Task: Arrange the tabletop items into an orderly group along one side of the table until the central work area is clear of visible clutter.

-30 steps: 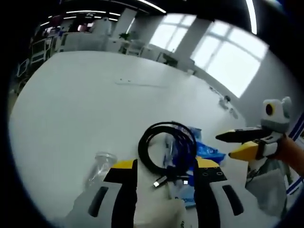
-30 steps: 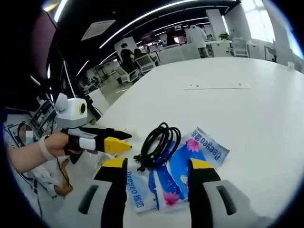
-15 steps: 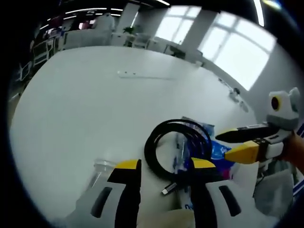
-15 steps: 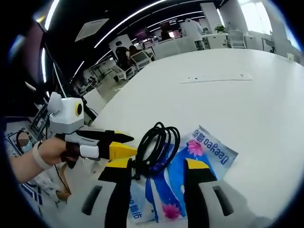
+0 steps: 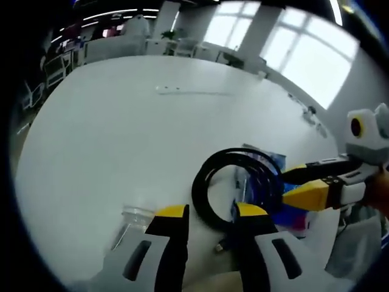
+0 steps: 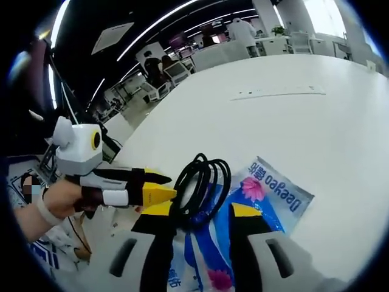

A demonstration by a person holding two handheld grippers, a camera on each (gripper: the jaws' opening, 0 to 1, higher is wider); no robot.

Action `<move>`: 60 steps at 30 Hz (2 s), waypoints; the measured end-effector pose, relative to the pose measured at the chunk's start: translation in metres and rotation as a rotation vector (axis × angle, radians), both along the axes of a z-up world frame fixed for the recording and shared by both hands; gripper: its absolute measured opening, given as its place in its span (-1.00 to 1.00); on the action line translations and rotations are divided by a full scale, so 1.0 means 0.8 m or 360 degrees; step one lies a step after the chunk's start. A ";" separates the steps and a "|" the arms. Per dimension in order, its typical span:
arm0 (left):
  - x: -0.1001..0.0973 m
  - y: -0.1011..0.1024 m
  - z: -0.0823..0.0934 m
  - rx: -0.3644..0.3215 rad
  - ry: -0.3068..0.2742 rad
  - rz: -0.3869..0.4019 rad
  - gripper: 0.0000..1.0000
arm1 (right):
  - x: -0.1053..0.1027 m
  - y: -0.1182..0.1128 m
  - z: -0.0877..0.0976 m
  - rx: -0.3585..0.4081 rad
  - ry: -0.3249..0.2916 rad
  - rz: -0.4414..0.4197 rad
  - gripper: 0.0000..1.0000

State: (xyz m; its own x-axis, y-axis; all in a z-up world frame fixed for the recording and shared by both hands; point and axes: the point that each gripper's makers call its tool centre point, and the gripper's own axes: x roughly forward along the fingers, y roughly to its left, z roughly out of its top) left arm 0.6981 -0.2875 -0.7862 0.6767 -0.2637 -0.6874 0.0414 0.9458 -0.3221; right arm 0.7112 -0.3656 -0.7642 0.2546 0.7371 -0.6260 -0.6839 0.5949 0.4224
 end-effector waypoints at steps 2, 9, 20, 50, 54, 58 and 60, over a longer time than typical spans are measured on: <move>0.000 0.000 -0.002 0.0022 0.0013 -0.0004 -0.53 | 0.000 0.002 -0.002 -0.0003 0.0006 0.0003 -0.37; 0.003 -0.002 -0.007 0.0037 0.0034 0.0006 -0.59 | 0.003 0.005 -0.005 -0.0001 0.0010 0.0001 -0.45; 0.004 -0.003 -0.012 0.0064 0.0051 0.0003 -0.64 | 0.004 0.004 -0.010 -0.0017 0.0017 -0.0006 -0.57; 0.007 0.009 -0.016 0.0149 0.0037 0.0033 -1.00 | 0.012 0.013 -0.010 0.0030 0.0082 -0.0106 -0.91; 0.008 0.010 -0.011 0.0128 0.0017 0.0052 -1.00 | 0.011 0.015 -0.005 0.0078 0.0123 -0.0139 -1.00; 0.008 0.013 -0.006 0.0108 0.0006 0.0074 -1.00 | 0.008 0.017 0.001 0.0108 0.0146 -0.0157 -1.00; 0.006 0.015 -0.004 0.0103 0.0000 0.0076 -1.00 | 0.007 0.018 0.003 0.0132 0.0171 -0.0173 -1.00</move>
State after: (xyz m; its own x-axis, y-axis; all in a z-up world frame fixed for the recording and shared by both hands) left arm 0.7031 -0.2755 -0.7892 0.6877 -0.1861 -0.7018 -0.0044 0.9655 -0.2603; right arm 0.7168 -0.3510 -0.7619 0.2707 0.7592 -0.5919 -0.5654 0.6230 0.5405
